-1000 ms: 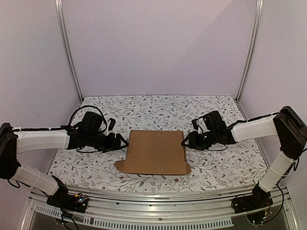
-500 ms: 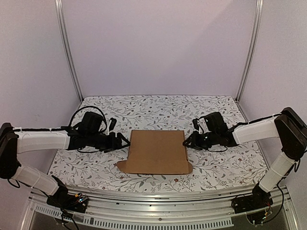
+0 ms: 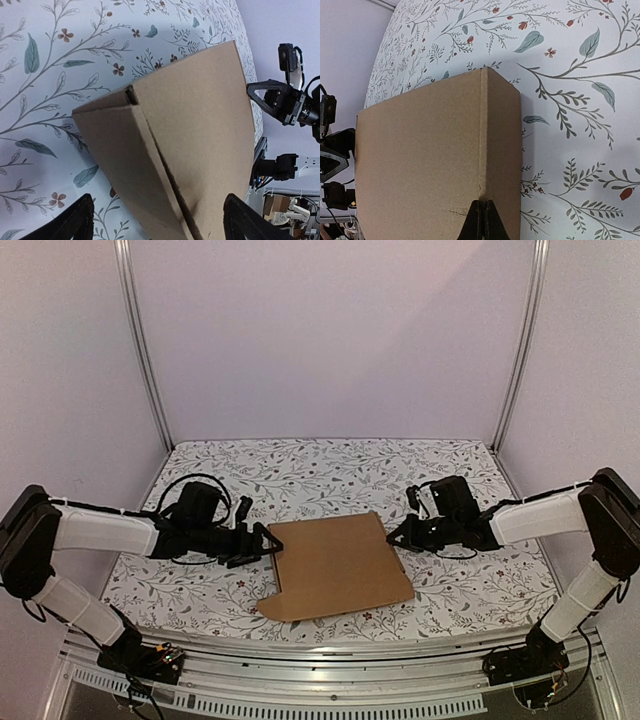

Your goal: Fold the paper box

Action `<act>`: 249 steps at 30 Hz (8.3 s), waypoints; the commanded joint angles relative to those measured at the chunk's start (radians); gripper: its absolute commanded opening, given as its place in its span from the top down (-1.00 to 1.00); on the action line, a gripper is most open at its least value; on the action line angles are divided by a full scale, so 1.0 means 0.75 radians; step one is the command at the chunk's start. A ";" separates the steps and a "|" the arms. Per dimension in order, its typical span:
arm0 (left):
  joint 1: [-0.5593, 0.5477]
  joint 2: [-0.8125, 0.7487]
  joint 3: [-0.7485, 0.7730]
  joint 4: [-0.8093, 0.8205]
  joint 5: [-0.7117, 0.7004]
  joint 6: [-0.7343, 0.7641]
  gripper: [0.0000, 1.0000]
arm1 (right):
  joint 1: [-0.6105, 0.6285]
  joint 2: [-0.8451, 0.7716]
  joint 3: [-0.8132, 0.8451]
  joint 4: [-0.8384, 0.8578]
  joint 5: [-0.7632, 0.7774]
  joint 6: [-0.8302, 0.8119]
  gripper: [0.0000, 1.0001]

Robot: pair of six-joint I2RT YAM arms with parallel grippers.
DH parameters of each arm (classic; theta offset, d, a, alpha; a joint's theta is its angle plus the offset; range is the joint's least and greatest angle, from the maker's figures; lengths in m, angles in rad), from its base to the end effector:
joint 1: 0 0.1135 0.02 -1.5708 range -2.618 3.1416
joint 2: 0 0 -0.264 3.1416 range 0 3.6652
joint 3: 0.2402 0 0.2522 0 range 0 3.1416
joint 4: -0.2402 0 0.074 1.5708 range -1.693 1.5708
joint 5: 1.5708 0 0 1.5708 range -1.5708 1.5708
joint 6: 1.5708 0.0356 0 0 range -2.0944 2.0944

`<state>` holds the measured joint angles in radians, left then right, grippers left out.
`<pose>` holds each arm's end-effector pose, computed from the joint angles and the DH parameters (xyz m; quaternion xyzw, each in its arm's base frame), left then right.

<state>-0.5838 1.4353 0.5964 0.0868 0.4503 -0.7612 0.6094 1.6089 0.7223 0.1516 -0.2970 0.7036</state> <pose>0.2168 -0.1618 0.1605 0.0093 0.8986 -0.4019 0.1759 0.2495 0.1869 0.1530 -0.0174 0.9057 0.3521 0.2354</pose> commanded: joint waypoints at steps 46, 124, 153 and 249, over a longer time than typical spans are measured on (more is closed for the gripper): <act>-0.066 0.430 -0.257 1.359 0.221 -0.680 -0.45 | -0.002 -0.020 -0.104 -0.200 0.085 -0.025 1.00; 0.308 -0.564 -0.107 0.447 1.206 -0.650 1.00 | 1.332 -0.908 -0.179 0.137 1.316 -3.116 -0.97; 0.203 -0.723 -0.043 0.226 1.238 -0.528 1.00 | 1.497 -0.818 -0.050 0.022 1.289 -3.238 -0.98; 0.024 -0.770 0.226 -0.819 -0.187 0.551 -0.58 | 0.396 -0.477 -0.320 0.300 -0.532 -0.996 0.22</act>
<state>-0.5411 0.8242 0.7574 -0.5602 0.3389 -0.3683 0.9150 1.2495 0.4957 0.3031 -0.6689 -0.0555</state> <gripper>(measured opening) 0.826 0.601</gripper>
